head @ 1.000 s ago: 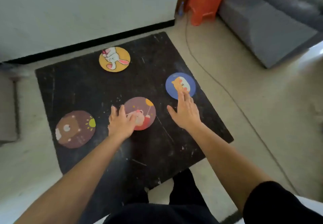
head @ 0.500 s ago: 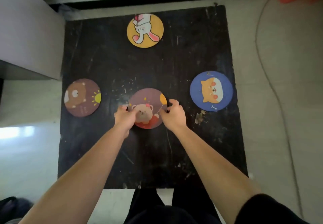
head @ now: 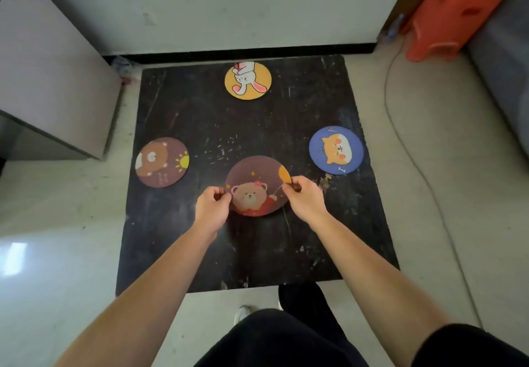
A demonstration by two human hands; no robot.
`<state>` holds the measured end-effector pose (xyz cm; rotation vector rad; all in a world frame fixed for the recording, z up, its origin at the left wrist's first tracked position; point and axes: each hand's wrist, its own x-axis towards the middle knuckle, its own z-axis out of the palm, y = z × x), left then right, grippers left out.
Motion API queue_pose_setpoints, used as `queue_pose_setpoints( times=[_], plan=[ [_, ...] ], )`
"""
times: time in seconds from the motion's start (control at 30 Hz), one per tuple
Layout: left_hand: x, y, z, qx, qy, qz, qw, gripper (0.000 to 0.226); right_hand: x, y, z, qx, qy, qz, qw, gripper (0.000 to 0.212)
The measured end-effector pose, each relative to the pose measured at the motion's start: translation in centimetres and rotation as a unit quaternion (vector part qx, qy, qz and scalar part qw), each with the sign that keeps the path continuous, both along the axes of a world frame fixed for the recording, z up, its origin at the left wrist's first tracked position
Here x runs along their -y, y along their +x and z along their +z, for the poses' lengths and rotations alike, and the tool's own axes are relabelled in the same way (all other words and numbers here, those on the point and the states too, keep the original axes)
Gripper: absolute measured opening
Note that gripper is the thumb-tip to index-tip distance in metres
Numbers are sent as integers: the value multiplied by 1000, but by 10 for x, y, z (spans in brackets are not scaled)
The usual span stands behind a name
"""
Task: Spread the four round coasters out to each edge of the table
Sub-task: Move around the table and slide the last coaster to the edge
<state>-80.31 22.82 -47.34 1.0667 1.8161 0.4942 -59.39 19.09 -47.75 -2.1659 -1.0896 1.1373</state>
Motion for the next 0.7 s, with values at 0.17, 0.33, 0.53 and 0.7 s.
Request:
queue_pose_setpoints(
  times=[0.17,0.33,0.53,0.7],
  plan=[
    [54,-38,-4,-13,4,-55,998,19,59,-27,0,2,-10,-13,1000,21],
    [106,-60,-19,-6,-35,-54,998,12,108,-49,-15,12,-32,-3,999,25],
    [120,-66,-27,-6,-73,-67,995,9,119,-54,-27,18,-59,7,998,42],
    [126,-65,-36,-4,-117,-70,991,24,126,-54,-44,6,-96,9,995,48]
  ],
)
